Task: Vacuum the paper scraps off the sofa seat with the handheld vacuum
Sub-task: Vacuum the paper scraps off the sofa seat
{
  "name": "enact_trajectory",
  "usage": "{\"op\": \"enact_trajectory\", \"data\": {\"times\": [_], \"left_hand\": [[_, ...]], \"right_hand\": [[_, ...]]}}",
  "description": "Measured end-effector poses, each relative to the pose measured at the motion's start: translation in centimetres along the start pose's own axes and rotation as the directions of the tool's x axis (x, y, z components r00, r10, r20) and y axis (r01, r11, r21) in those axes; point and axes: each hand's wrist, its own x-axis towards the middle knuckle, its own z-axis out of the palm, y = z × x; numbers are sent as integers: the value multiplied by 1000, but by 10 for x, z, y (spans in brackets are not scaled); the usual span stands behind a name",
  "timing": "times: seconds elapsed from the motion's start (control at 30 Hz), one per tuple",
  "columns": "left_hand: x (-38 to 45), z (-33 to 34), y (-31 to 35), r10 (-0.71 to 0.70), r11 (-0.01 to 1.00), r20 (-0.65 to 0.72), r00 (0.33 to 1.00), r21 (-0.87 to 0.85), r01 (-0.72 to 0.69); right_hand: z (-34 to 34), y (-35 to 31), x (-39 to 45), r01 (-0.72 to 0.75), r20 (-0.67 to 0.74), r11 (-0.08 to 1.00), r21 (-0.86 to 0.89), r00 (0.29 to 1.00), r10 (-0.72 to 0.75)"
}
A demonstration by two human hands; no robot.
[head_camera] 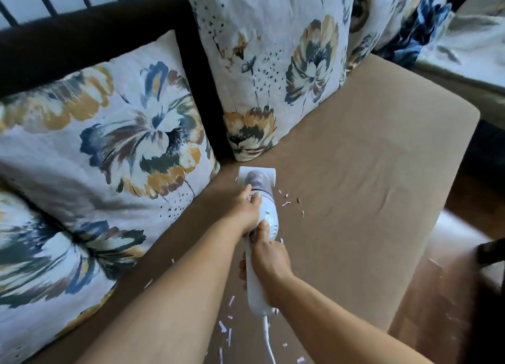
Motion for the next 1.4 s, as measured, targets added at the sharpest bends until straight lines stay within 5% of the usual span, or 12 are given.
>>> {"op": "enact_trajectory", "data": {"times": [0.27,0.57,1.4], "left_hand": [[75,-2,20,-61,997,-94,994,41,66],[87,18,-8,-112,992,-62,992,-60,108],[-96,49,-96,-110,991,105,988,-65,117]], "right_hand": [[-11,-46,74,-4,134,999,-49,991,11],[-17,-25,83,-93,165,991,-95,980,108],[-20,113,-82,-185,82,983,7,980,183]]}}
